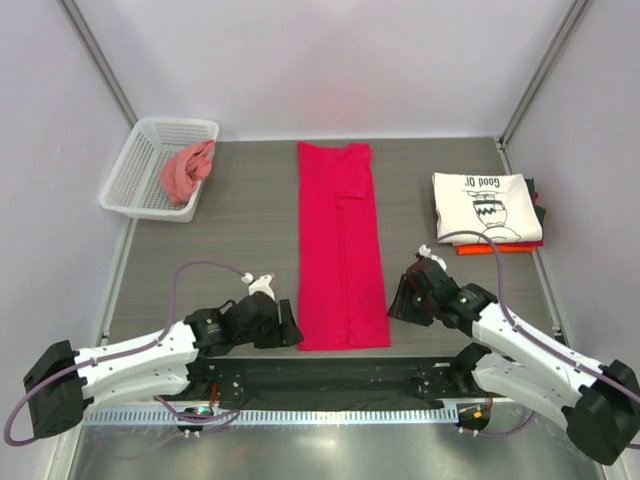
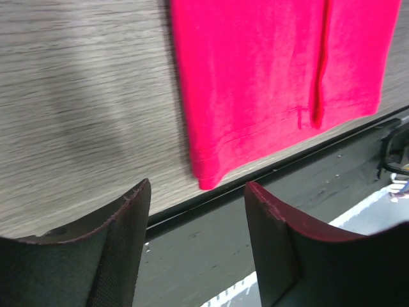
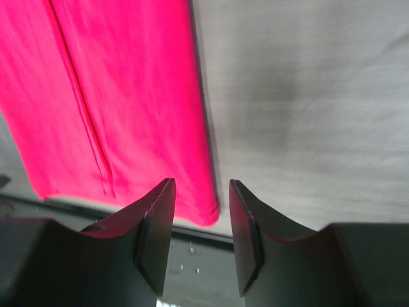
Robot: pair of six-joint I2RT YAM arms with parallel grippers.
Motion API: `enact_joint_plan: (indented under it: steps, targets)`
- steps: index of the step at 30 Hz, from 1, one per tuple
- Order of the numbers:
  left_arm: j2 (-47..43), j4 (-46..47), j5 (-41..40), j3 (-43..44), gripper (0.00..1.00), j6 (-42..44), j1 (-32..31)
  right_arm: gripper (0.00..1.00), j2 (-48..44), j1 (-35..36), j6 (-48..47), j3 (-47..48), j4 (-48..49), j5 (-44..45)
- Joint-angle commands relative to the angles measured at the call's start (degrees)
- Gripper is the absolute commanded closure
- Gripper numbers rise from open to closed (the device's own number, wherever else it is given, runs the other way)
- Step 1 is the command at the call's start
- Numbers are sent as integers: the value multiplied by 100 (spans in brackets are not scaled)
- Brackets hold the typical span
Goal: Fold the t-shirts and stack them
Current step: Fold the tshirt
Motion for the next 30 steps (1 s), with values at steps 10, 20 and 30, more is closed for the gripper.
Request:
enact_joint_plan:
  steps: [10,20,30]
  targets:
    - [395,976,424,-126,53,-326,31,56,-219,677,789,-1069,439,-898]
    - [721,1020,486,-117,63,-396,31,85,-77,704,683,-1016,597,-1065]
    - [1239,1248,539,-117,64,-326,31,95,-147,713,665,-1025,641,-1153]
